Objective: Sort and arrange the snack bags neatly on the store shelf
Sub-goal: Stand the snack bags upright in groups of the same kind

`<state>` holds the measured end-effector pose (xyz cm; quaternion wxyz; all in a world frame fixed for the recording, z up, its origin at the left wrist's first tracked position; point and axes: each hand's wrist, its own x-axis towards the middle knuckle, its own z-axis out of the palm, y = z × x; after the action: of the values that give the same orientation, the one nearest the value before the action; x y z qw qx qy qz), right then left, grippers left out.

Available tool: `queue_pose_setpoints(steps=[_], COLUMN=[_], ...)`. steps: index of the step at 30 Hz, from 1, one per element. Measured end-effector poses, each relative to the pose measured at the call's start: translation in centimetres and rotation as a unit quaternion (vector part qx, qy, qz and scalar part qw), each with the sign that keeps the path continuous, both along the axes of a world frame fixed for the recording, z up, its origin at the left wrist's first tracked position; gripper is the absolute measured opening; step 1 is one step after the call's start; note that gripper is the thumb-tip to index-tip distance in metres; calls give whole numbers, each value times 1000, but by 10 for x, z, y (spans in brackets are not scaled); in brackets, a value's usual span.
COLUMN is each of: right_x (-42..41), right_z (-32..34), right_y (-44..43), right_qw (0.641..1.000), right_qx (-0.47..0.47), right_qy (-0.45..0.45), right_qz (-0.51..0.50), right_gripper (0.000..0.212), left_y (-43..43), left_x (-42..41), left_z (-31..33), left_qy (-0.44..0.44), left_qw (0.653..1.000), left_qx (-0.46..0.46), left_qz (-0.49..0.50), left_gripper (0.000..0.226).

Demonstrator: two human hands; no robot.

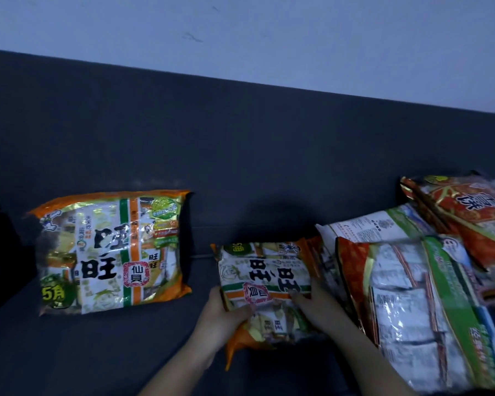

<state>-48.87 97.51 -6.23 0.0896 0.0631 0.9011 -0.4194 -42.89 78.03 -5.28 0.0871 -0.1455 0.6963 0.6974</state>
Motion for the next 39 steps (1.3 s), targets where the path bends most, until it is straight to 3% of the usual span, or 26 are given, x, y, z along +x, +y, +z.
queue_pose_setpoints(steps=[2,7,11,17,22,26,27,29,32,36,39], right_x=[3,10,14,20,21,20,19,20,20,16,21], right_z=[2,7,6,20,46,64,69,78,86,102,116], right_y=[-4,-12,-25,-50,-78,-100,-106,-117,-132,-147,-169], right_qw=[999,990,973,939,891,862,857,848,865,877,897], right_qx=[-17,-137,-230,-324,-425,-488,-505,-528,-501,-457,-356], right_qy=[15,18,17,100,132,87,61,21,28,145,238], right_qz=[30,31,-5,-62,-94,-108,-87,-31,2,19,111], right_gripper=[48,29,45,53,79,95,93,68,36,12,18], left_y=[3,0,-14,-40,-71,-101,-110,-122,-139,-158,-166], left_x=[2,6,12,29,42,58,62,68,77,81,86], left_z=[0,5,16,40,63,67,67,67,58,38,28], left_qy=[43,122,182,307,363,359,349,332,305,277,257], left_qw=[998,992,981,943,926,928,932,939,949,942,933], left_qx=[35,-6,-57,-127,-98,-73,-55,-37,-26,36,72], left_qz=[16,33,20,9,9,67,77,78,78,184,242], left_gripper=[55,61,64,70,66,69,67,63,60,60,59])
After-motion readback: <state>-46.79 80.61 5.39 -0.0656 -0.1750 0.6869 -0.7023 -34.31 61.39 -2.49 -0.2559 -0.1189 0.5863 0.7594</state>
